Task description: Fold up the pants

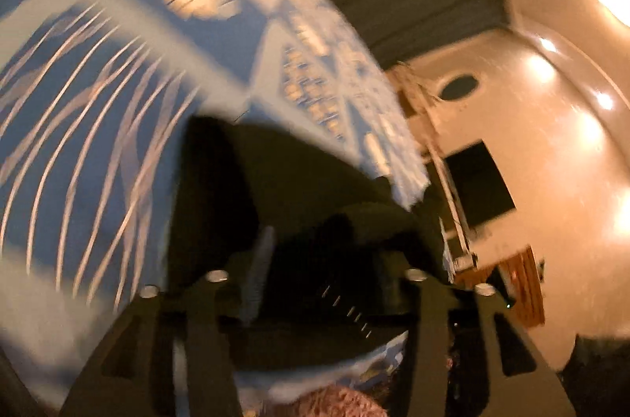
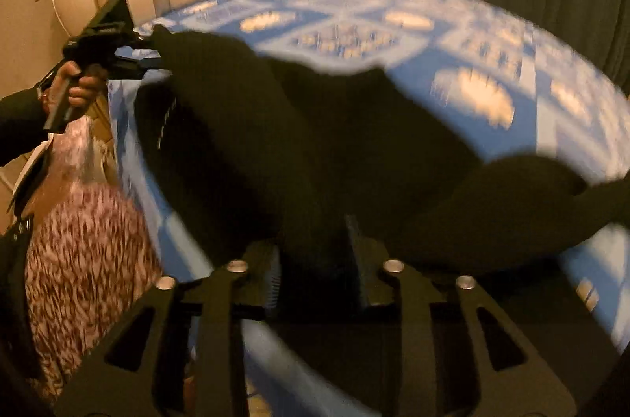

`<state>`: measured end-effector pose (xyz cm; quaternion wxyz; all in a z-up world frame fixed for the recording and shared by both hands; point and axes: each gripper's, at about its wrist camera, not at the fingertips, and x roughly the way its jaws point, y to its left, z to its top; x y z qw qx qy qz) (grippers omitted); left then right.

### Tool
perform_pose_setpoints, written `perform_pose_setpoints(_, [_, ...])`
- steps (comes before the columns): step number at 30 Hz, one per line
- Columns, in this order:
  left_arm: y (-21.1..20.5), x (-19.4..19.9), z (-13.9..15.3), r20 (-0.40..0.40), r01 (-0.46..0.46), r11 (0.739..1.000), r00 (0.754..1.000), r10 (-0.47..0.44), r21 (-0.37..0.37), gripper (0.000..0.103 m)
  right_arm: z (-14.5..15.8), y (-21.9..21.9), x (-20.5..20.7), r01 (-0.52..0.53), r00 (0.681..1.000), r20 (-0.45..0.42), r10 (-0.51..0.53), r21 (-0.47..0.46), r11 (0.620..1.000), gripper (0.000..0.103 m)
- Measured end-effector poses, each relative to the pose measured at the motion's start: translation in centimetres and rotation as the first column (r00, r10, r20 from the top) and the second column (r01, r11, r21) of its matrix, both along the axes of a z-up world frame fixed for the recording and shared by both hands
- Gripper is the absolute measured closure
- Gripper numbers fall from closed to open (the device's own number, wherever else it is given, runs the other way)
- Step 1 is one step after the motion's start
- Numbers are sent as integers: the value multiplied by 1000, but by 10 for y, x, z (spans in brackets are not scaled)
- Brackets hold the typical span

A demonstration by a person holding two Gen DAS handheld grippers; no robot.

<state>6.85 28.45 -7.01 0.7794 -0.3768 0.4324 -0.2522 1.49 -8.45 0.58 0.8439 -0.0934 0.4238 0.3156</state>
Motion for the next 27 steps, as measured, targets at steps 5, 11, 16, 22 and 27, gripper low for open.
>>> perform_pose_setpoints(5, [17,-40,-15,-85,-165,982,984,157,-97,41,-5,-16,-17,67,993,-105,-53,131,989,36])
perform_pose_setpoints(11, [15,-66,-1,-96,-299,947,953,288,-120,24,7,-55,-27,271,953,-234,-194,365,890,26])
perform_pose_setpoints(16, [-13,-59,9,-91,-309,946,949,301,-98,18,-5,-87,-26,428,892,-352,-283,463,776,25])
perform_pose_setpoints(22, [-35,-61,7,-123,-352,930,933,339,-102,18,-9,-114,-35,528,844,-415,-339,542,653,25])
perform_pose_setpoints(27, [-42,-59,-4,-177,-383,918,915,362,-102,18,-24,-134,-33,630,774,-513,-371,567,531,25])
